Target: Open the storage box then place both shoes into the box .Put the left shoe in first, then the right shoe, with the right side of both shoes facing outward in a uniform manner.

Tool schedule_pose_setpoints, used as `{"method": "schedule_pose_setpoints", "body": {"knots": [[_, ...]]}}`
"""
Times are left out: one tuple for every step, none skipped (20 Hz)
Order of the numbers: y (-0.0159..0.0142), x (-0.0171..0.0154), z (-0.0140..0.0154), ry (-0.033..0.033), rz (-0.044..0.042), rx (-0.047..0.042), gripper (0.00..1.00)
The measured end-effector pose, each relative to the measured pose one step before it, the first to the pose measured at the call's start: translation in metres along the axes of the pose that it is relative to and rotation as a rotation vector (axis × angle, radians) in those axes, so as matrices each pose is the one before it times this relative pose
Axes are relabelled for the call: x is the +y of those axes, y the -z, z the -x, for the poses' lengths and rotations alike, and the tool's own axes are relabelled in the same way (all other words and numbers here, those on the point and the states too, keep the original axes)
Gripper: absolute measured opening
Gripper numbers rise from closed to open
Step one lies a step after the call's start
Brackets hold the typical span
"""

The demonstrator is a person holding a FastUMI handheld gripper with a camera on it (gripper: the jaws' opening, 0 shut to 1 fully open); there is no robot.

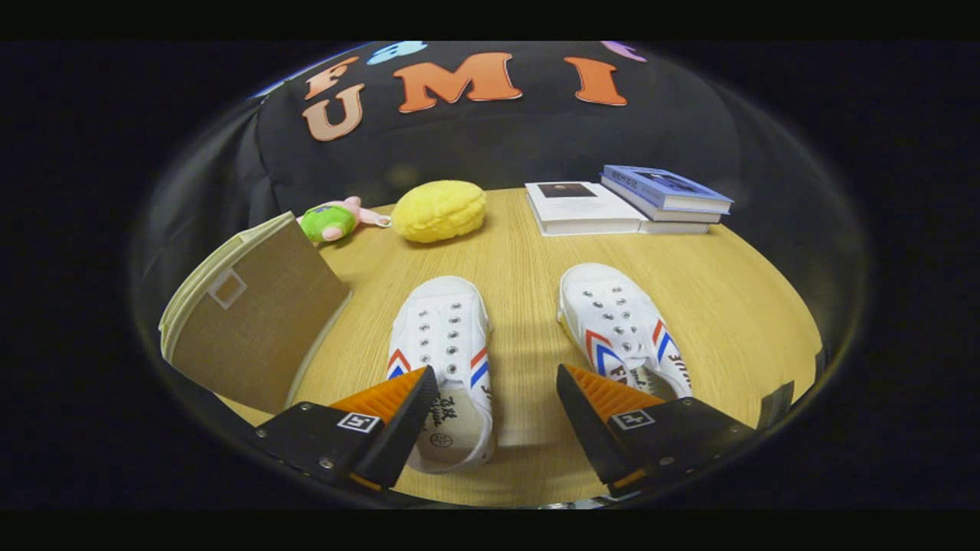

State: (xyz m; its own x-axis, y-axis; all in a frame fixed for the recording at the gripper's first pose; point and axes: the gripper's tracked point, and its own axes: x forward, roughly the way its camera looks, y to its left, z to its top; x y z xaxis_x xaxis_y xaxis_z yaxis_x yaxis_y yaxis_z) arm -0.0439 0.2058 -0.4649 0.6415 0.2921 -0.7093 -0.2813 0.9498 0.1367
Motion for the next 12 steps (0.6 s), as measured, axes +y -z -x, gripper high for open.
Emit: {"method": "schedule_pose_setpoints", "body": {"knots": [[0.00335, 0.00218, -0.00339, -0.00868, 0.00332, 0.01007, 0.90], [0.00505, 0.00128, -0.00307, -0.00855, 0.00257, 0.01592, 0.87], [0.00366, 0.00265, -0.00264, -0.00991, -0.00138, 0.01741, 0.85], [0.00114, 0.00227, -0.00319, -0.01019, -0.00737, 0.00670, 0.80], [0.00038, 0.00267, 0.00150, -0.01506, -0.00506, 0.01094, 0.78], [0.00093, 0.00406, -0.00263, -0.02095, -0.01622, 0.00346, 0.71], [0.00048, 0.00352, -0.00020, -0.01902, -0.01342, 0.00369, 0.65], [0.00020, 0.00322, -0.00025, -0.00810, -0.00685, 0.00056, 0.50], [-0.00178, -0.00021, 0.00132, 0.00239, 0.00225, -0.00874, 0.39], [-0.00059, -0.00122, 0.00074, 0.01306, 0.00651, -0.00290, 0.29], [-0.00047, -0.00198, -0.00028, 0.01154, -0.00196, -0.00698, 0.18], [-0.00363, -0.00031, 0.00219, 0.00366, -0.02935, -0.00596, 0.05]]}}
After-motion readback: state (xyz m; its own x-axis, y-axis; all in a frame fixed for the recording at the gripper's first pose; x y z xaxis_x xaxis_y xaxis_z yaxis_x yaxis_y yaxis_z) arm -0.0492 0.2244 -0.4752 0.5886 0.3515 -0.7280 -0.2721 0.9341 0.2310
